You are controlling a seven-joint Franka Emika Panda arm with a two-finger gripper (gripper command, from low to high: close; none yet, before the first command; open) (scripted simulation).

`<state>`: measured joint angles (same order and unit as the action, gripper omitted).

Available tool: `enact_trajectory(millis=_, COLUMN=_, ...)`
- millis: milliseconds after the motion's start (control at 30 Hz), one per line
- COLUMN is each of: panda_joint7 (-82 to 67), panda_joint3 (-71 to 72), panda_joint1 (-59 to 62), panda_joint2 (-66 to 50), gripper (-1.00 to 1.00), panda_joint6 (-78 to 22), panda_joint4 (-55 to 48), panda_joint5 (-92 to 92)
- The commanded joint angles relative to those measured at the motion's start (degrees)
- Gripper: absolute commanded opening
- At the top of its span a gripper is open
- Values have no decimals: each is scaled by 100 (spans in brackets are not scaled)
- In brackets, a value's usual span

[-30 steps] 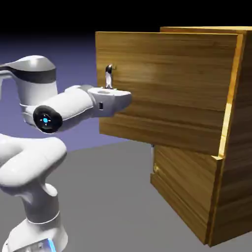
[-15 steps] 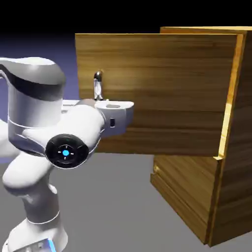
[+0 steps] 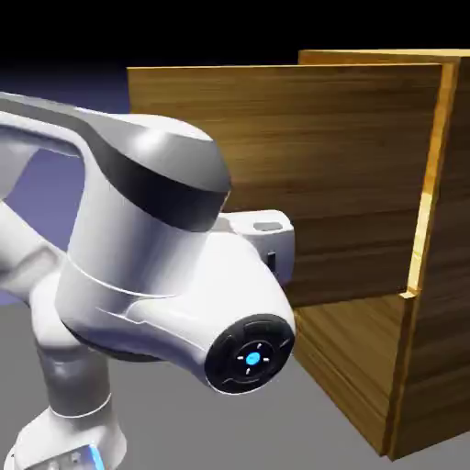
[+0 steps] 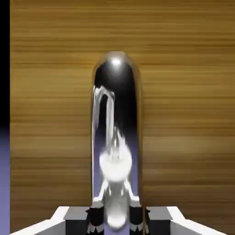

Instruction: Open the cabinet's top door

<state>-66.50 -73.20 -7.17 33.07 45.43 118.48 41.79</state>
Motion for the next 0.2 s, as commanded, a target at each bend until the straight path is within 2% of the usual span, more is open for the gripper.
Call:
enact_trajectory(millis=0, panda_joint7=-7, panda_joint3=-172, panda_joint1=-208, panda_joint2=-22, gripper=-100, panda_joint6=-67, panda_joint4=-125, panda_joint5=-32)
enact_trajectory(millis=167, panda_joint7=64, panda_joint3=-939, panda_joint1=-1207, panda_joint2=54, gripper=-100, panda_joint6=-339, panda_joint4=-701, panda_joint5=-200)
